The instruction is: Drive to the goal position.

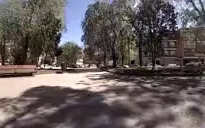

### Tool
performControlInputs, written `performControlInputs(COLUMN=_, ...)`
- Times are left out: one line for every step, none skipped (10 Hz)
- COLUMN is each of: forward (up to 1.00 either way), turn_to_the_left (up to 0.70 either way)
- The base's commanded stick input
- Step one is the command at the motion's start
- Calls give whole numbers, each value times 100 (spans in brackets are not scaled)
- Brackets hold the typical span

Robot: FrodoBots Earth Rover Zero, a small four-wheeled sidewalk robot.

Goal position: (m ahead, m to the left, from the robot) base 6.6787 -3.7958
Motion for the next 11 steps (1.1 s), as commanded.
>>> performControlInputs(forward=70, turn_to_the_left=1)
performControlInputs(forward=70, turn_to_the_left=1)
performControlInputs(forward=70, turn_to_the_left=1)
performControlInputs(forward=70, turn_to_the_left=1)
performControlInputs(forward=70, turn_to_the_left=1)
performControlInputs(forward=70, turn_to_the_left=1)
performControlInputs(forward=70, turn_to_the_left=4)
performControlInputs(forward=70, turn_to_the_left=12)
performControlInputs(forward=70, turn_to_the_left=18)
performControlInputs(forward=70, turn_to_the_left=16)
performControlInputs(forward=70, turn_to_the_left=8)
